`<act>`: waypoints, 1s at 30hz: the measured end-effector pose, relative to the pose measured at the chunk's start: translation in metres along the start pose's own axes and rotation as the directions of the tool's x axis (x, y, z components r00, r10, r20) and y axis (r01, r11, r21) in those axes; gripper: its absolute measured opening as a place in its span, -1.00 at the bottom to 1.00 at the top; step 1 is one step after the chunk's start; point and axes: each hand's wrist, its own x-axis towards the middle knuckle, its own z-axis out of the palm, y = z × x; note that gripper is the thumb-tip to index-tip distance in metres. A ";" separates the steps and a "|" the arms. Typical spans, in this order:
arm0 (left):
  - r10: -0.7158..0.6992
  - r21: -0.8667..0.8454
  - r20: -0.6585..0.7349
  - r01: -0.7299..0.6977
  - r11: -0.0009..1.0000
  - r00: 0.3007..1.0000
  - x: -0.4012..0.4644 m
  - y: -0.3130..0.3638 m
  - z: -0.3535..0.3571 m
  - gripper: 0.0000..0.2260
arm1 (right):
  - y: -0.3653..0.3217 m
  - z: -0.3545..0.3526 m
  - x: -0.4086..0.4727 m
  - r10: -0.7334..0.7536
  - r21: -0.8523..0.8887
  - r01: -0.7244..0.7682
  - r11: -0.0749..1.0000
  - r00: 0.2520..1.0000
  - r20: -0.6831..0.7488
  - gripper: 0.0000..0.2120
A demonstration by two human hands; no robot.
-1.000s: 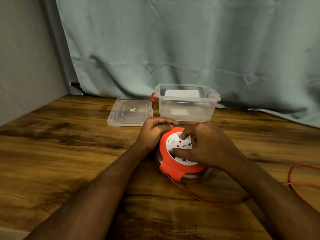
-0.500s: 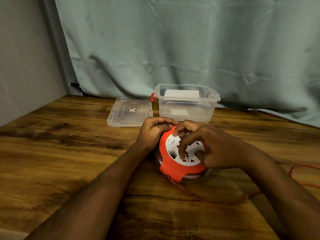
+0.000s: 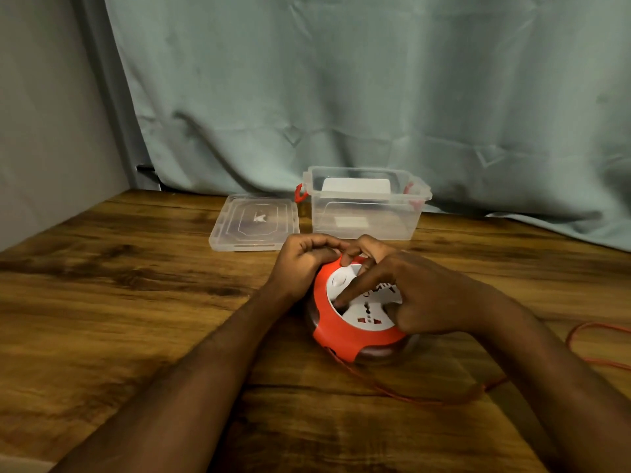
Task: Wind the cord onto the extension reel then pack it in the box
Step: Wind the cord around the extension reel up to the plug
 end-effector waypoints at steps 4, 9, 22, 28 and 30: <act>-0.004 -0.008 0.005 0.004 1.000 1.000 0.000 0.000 -0.001 -0.76 | 0.002 0.001 -0.002 0.040 -0.082 -0.043 0.996 0.998 -0.039 -0.40; -0.009 -0.002 0.002 0.009 1.000 1.000 0.002 -0.002 -0.002 -0.79 | 0.000 0.004 -0.003 0.049 -0.238 -0.092 0.967 0.982 -0.180 -0.43; -0.029 -0.017 -0.002 0.029 0.999 1.000 0.003 -0.005 -0.003 -0.79 | -0.003 0.007 0.001 0.162 -0.176 -0.202 0.963 0.963 -0.216 -0.39; -0.035 -0.085 -0.002 0.035 0.996 0.999 0.003 -0.003 -0.002 -0.79 | 0.010 -0.007 -0.004 0.176 -0.206 -0.192 0.959 0.980 -0.096 -0.44; -0.034 -0.104 0.031 0.037 0.994 0.999 0.003 -0.001 -0.001 -0.79 | 0.014 -0.011 -0.008 0.190 -0.178 -0.199 0.964 0.979 -0.068 -0.40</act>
